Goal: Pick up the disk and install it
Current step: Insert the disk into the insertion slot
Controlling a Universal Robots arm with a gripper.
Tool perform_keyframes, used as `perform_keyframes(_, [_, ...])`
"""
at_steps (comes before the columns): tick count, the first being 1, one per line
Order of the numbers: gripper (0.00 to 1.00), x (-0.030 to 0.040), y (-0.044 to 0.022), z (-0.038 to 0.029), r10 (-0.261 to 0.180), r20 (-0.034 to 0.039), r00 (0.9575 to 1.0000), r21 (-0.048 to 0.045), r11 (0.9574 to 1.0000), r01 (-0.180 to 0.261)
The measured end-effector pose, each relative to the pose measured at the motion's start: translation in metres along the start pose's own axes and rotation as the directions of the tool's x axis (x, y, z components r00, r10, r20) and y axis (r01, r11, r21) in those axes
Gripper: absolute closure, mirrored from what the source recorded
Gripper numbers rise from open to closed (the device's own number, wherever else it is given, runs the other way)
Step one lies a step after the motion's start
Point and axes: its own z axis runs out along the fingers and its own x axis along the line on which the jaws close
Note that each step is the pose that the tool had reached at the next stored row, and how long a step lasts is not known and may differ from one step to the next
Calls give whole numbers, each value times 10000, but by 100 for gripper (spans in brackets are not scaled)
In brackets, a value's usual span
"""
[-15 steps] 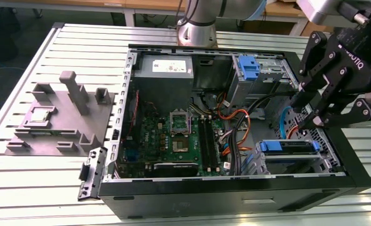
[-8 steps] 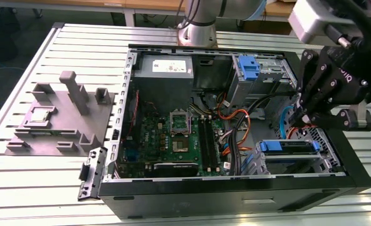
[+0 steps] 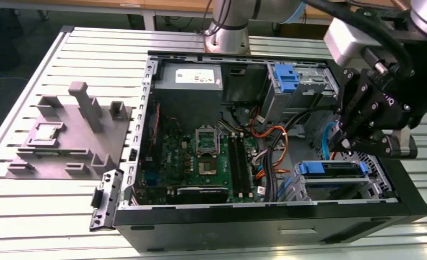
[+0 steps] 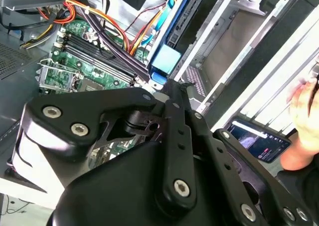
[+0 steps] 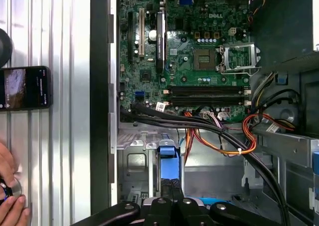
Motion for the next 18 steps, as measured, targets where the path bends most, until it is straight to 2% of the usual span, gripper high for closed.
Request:
perform_keyframes(14, [90,10,-6,255,-1,0,10000,7,10000,1])
perform_keyframes(18, [90,10,-6,271,0,-3,10000,7,10000,0])
